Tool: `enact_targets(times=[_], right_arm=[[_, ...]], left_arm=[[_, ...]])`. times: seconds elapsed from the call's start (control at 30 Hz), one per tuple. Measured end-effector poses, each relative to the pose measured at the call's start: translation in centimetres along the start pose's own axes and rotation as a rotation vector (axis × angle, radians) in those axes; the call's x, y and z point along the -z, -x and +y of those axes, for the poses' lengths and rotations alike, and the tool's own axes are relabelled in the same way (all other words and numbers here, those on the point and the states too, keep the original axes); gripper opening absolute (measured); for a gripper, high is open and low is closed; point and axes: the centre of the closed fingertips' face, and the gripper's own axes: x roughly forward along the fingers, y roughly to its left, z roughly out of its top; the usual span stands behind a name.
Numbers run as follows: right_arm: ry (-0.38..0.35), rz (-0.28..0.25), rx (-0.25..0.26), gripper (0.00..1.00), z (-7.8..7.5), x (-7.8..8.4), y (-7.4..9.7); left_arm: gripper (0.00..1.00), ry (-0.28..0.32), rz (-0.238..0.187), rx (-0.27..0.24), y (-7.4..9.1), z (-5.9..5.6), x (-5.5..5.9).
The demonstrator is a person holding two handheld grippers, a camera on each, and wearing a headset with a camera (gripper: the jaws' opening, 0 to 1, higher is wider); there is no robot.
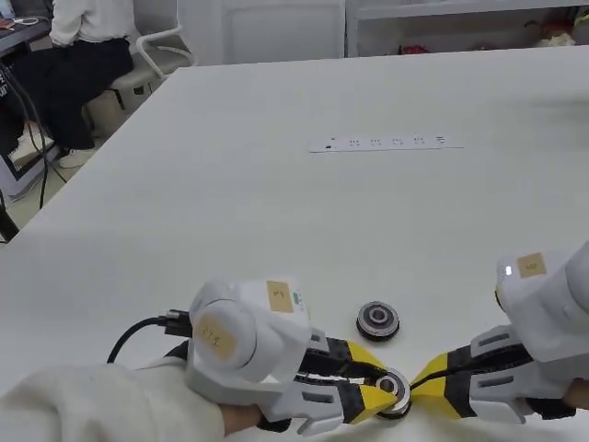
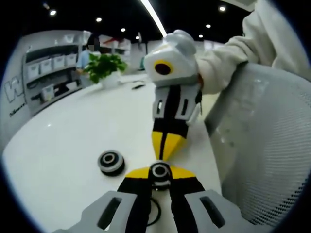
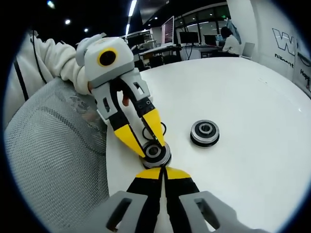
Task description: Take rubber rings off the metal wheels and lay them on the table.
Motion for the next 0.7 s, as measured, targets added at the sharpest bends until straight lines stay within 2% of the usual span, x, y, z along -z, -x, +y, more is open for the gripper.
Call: enact_targets(times=[0.13, 0.3, 0.4, 0.47, 0.6, 0.7], right_arm=[[-0.131, -0.029, -0.026, 0.0, -0.2, -0.1, 0.2], [-0.167, -0.044, -0.029, 0.0, -0.3, -0.6, 0.4], [-0.217, -0.049, -0.032, 0.0, -0.3, -0.4, 0.3], [-0.291, -0.058, -0.036, 0.0, -0.3, -0.4, 0.3], [-0.335, -0.08, -0.047, 0.0, -0.2, -0.6, 0.5], [-0.397, -0.124, -0.066, 0.0, -0.2, -1.2, 0.7]], left_arm=[[0.14, -0.009, 0.001, 0.0, 0.0, 0.1, 0.1], [0.14, -0.014, 0.0, -0.002, 0.0, 0.2, 0.1], [0.14, -0.01, -0.005, -0.004, 0.0, 0.2, 0.2], [0.14, -0.01, -0.006, -0.004, -0.1, 0.3, 0.2], [0.14, -0.012, -0.008, -0.004, -0.1, 0.3, 0.2], [0.14, -0.013, -0.007, -0.004, -0.1, 0.3, 0.2]])
